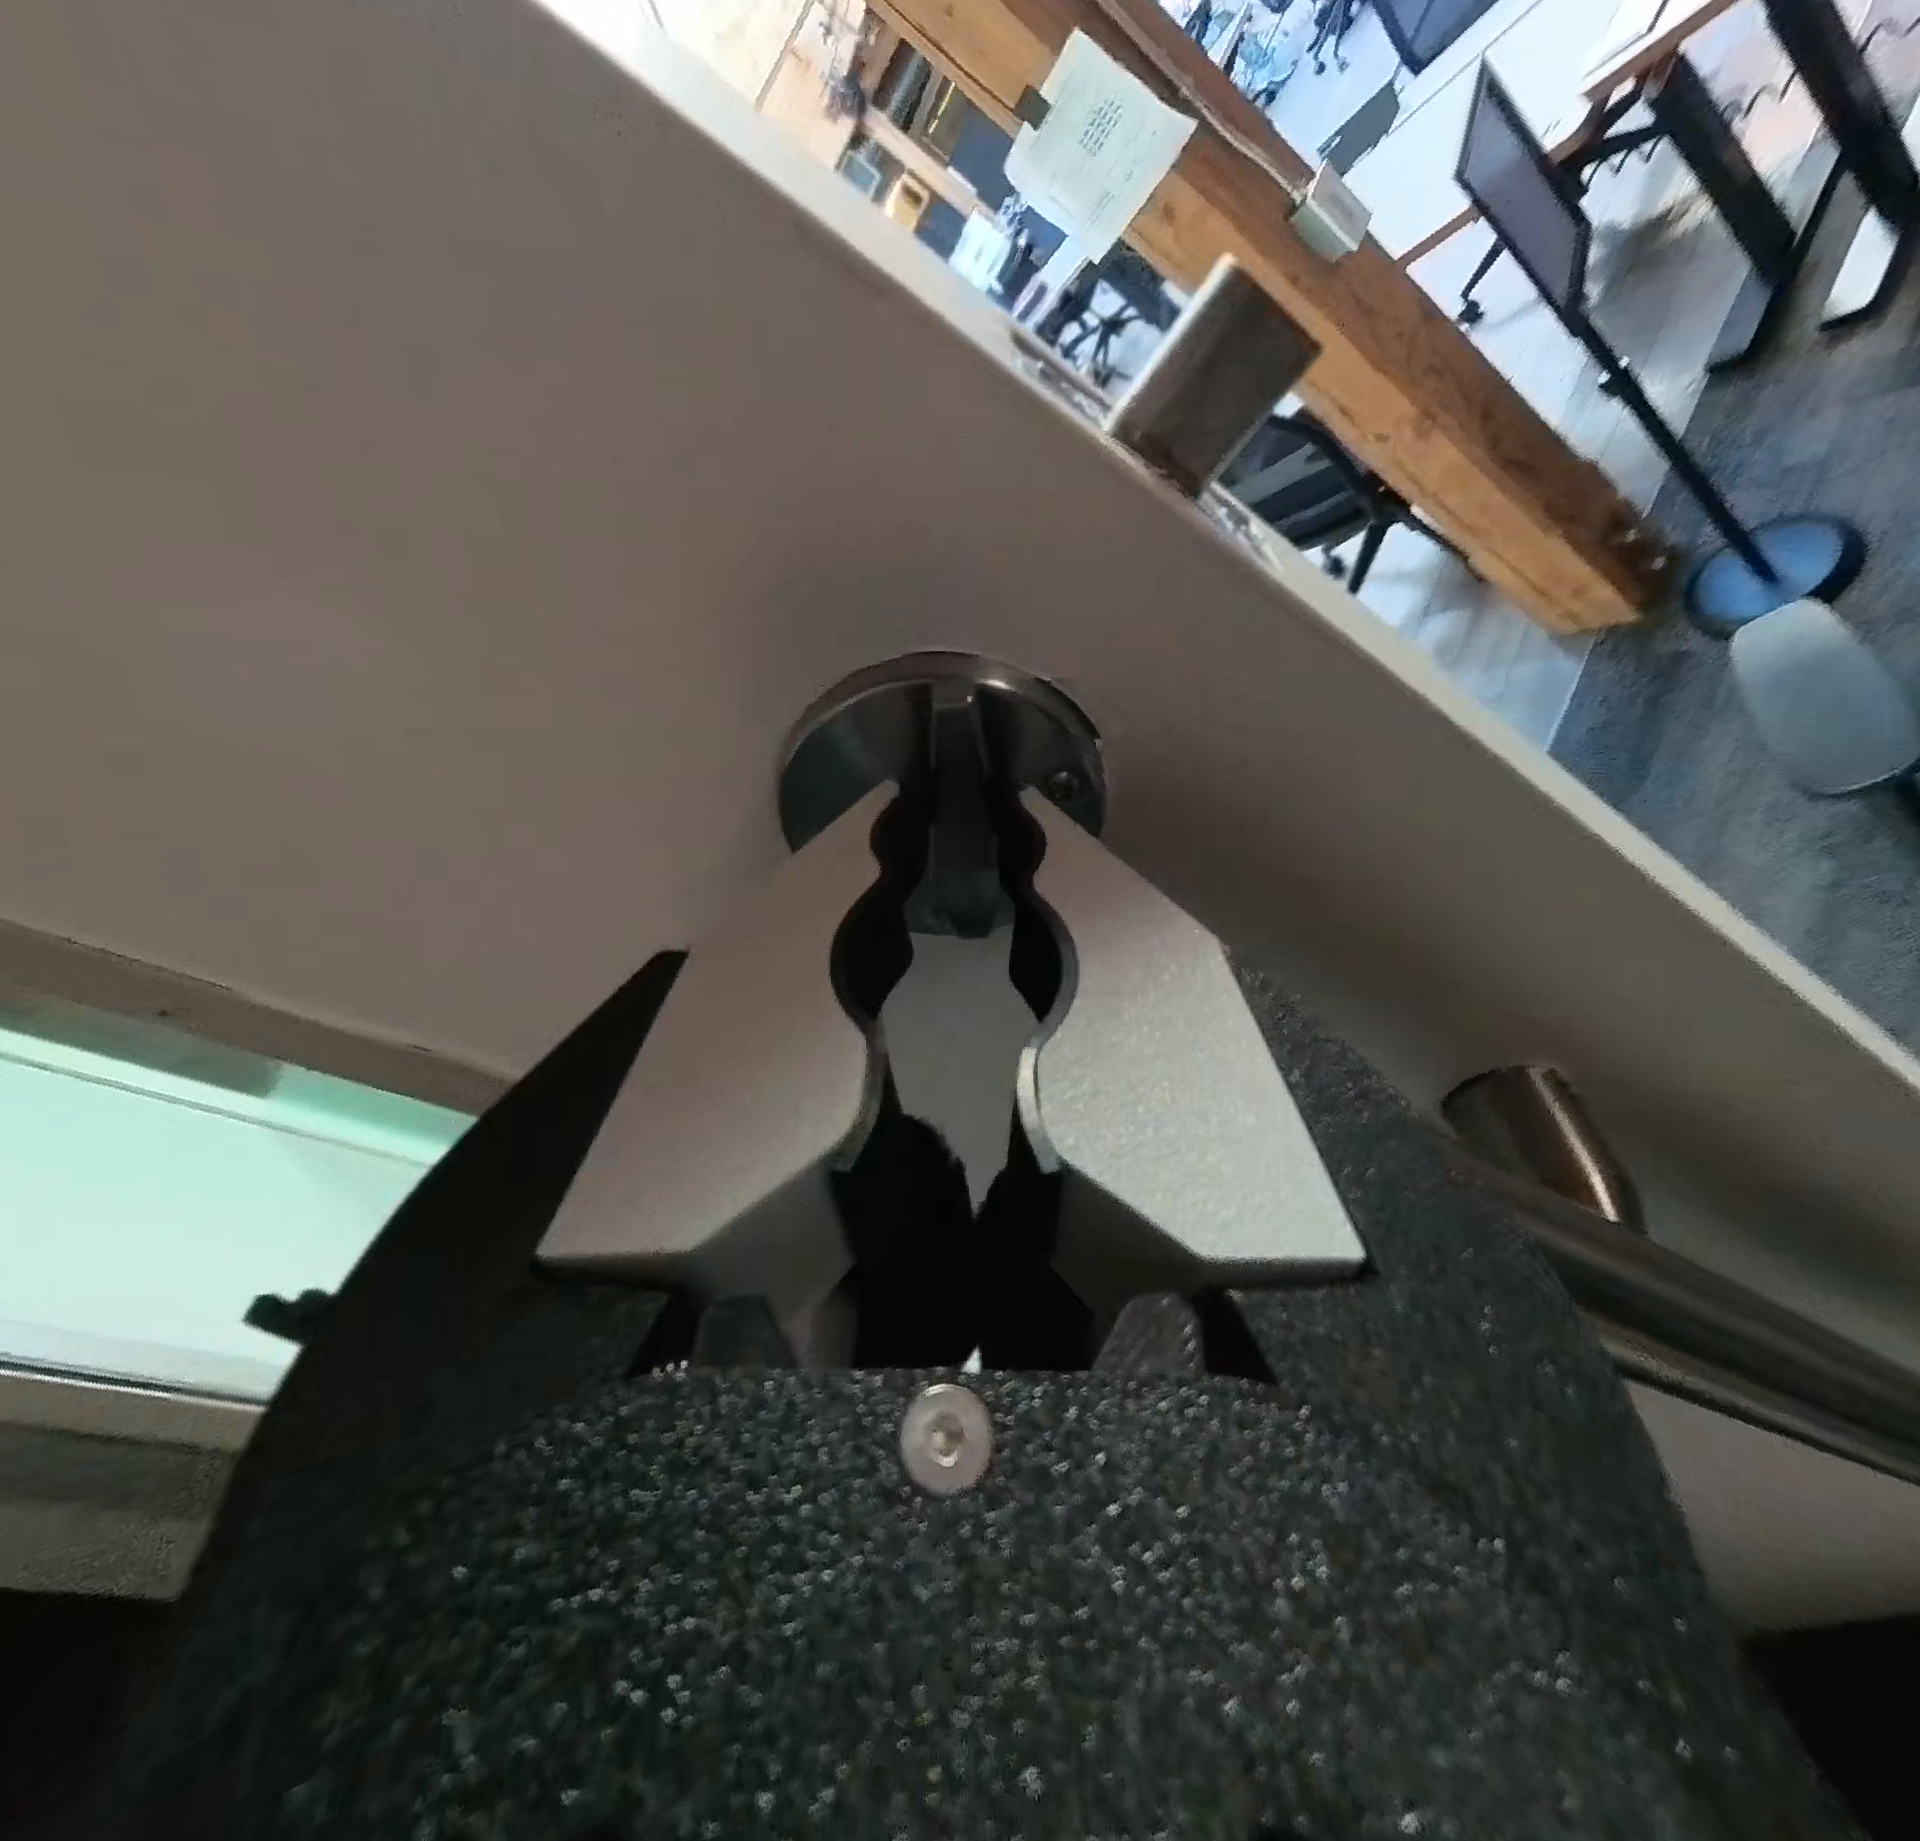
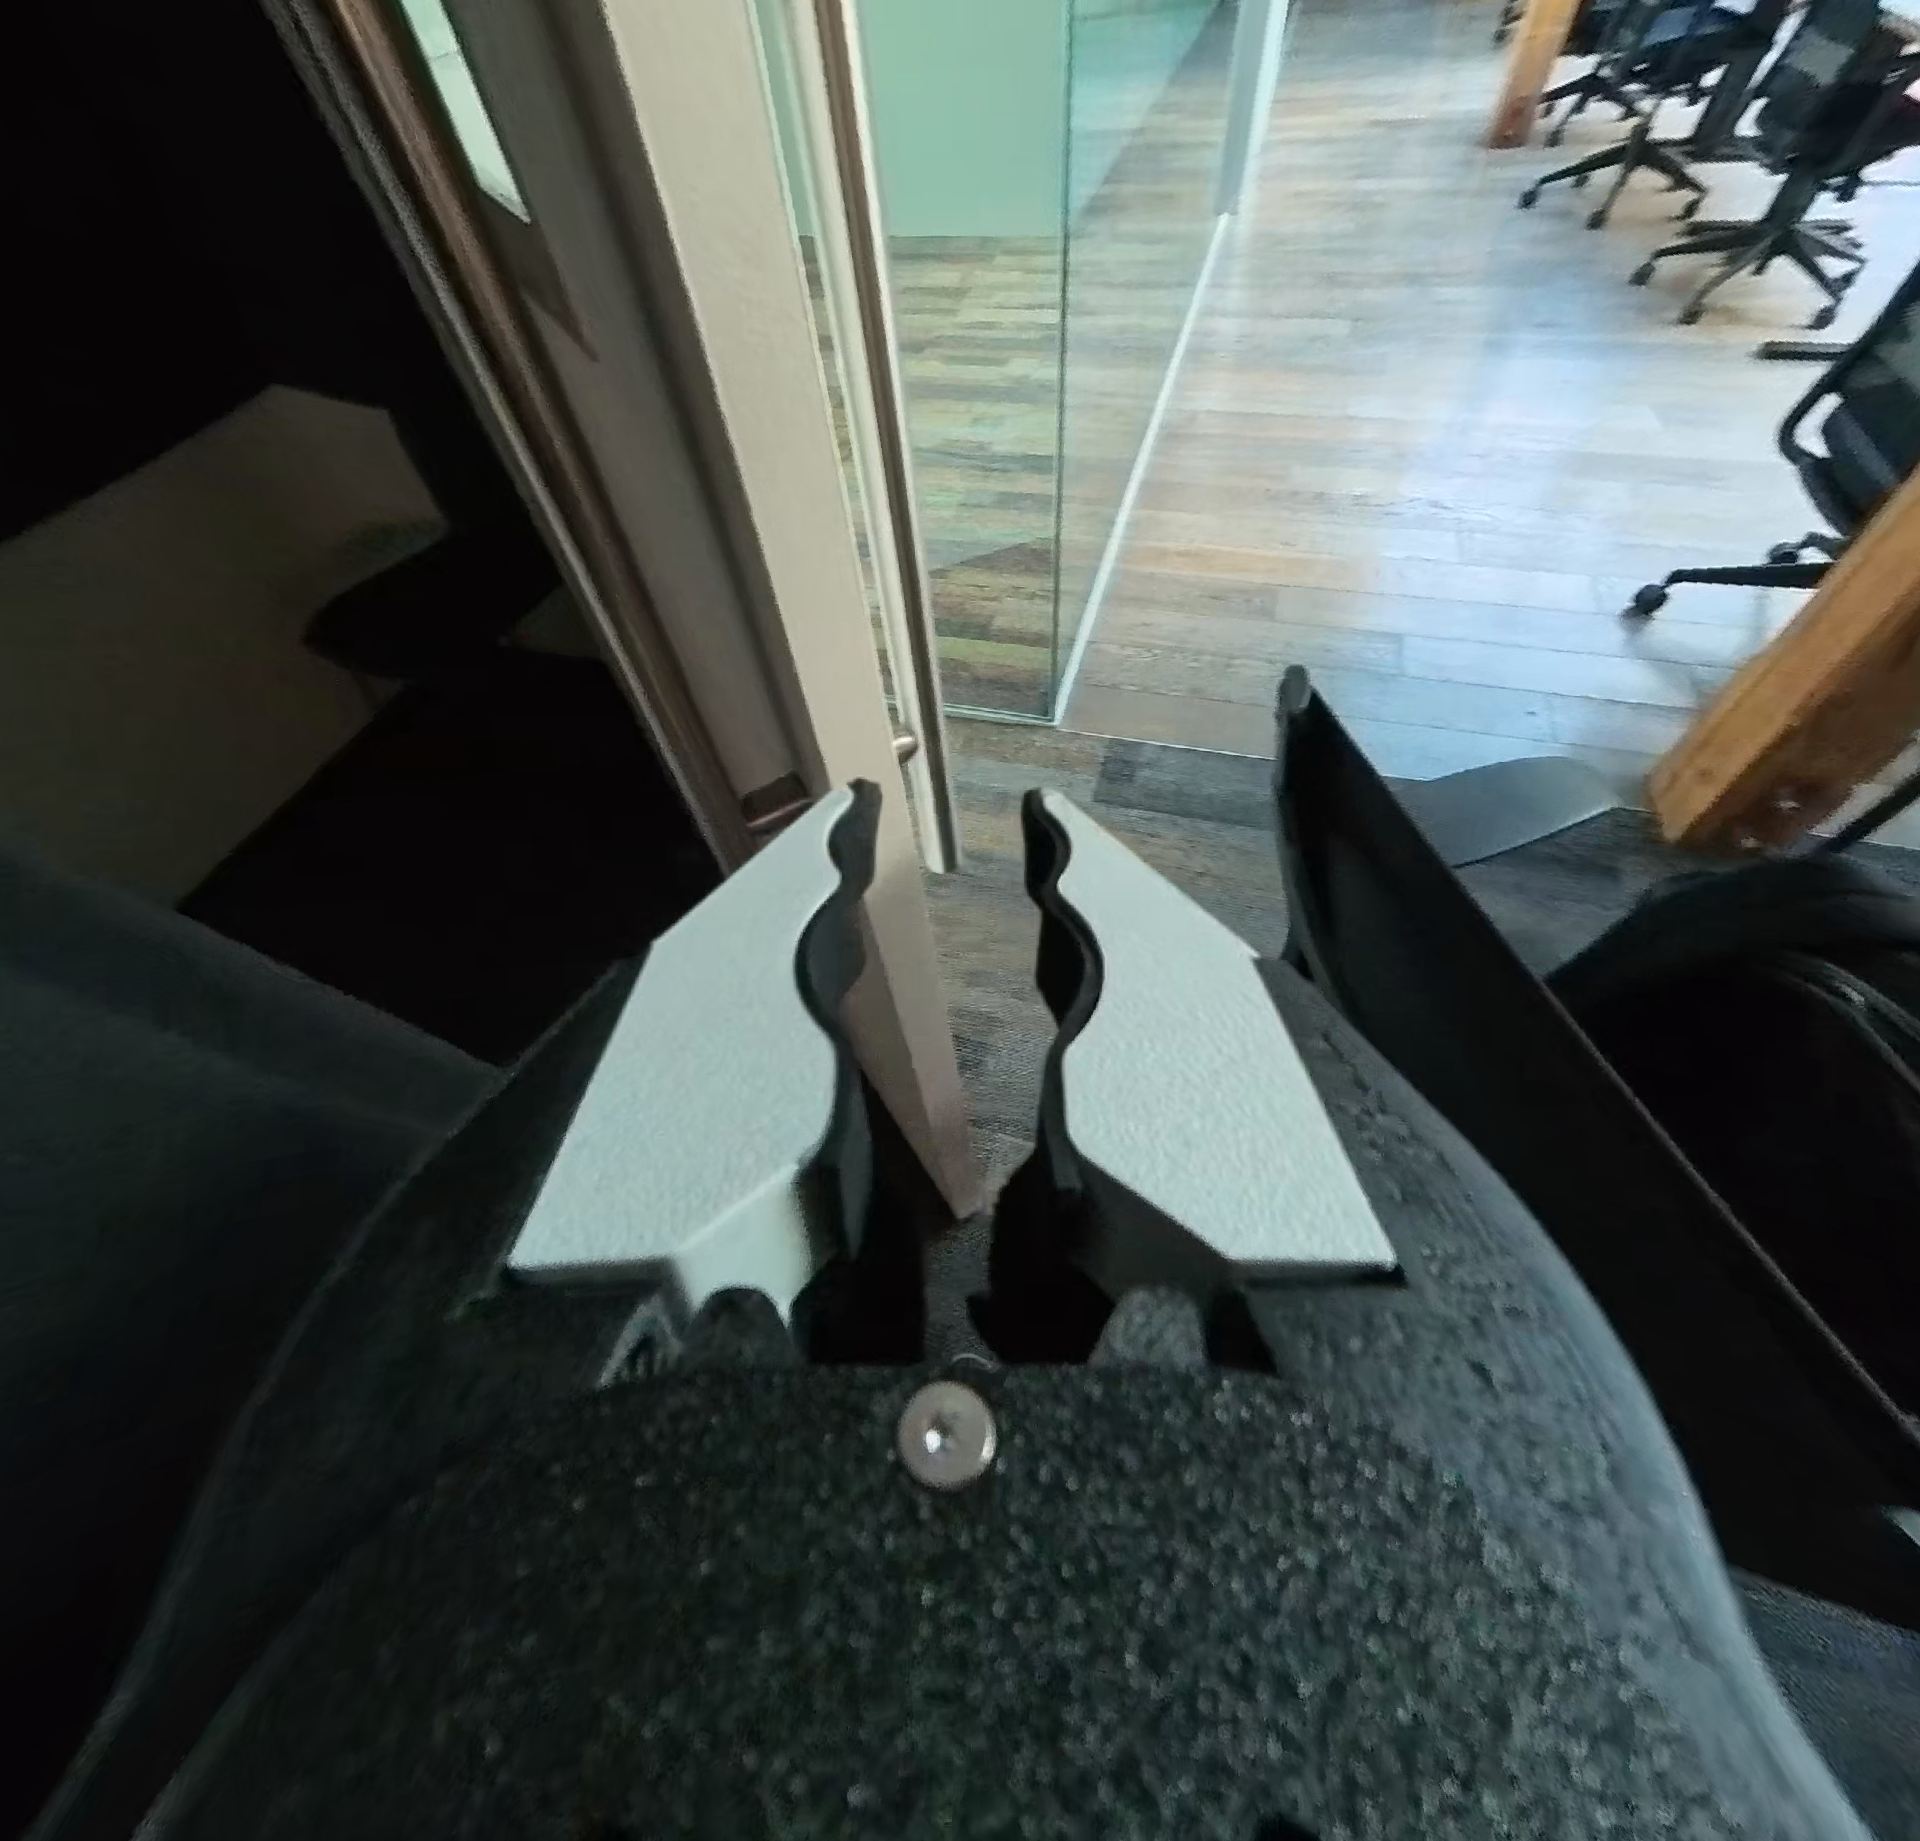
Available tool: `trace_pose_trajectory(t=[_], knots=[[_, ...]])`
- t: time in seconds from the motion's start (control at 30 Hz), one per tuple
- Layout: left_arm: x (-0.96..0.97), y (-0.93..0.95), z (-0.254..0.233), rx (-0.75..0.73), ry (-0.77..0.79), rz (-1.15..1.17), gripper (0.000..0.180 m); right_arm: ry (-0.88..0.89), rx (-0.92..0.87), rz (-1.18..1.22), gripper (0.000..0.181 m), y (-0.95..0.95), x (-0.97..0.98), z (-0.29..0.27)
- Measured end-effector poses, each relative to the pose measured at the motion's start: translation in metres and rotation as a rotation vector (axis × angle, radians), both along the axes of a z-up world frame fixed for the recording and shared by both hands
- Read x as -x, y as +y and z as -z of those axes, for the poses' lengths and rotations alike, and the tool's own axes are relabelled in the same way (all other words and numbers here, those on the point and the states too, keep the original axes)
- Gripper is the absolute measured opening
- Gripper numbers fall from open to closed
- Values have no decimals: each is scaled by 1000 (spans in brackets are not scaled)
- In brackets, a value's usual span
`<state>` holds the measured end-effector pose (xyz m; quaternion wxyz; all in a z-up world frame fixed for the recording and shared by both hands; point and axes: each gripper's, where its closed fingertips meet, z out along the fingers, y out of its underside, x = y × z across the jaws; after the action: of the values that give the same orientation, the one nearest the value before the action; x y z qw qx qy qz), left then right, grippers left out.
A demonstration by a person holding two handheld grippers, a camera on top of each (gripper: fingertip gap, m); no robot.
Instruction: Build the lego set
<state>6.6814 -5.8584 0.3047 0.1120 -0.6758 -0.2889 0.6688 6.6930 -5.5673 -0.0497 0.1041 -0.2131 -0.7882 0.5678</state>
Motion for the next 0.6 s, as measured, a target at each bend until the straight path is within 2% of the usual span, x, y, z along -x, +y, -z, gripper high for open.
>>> trace_pose_trajectory(t=[0.3, 0.4, 0.6], knots=[[0, 1, -1, -242, -18, 55, 11, -22, 15, 29, 28, 9, -4, 4], [0, 1, -2, -300, -2, 50, 11, -47, 34, -25, 28, -8, -11, 6], [0, 0, -4, -539, 16, 68, 11, -100, 20, -211, 28, -56, -20, 21]])
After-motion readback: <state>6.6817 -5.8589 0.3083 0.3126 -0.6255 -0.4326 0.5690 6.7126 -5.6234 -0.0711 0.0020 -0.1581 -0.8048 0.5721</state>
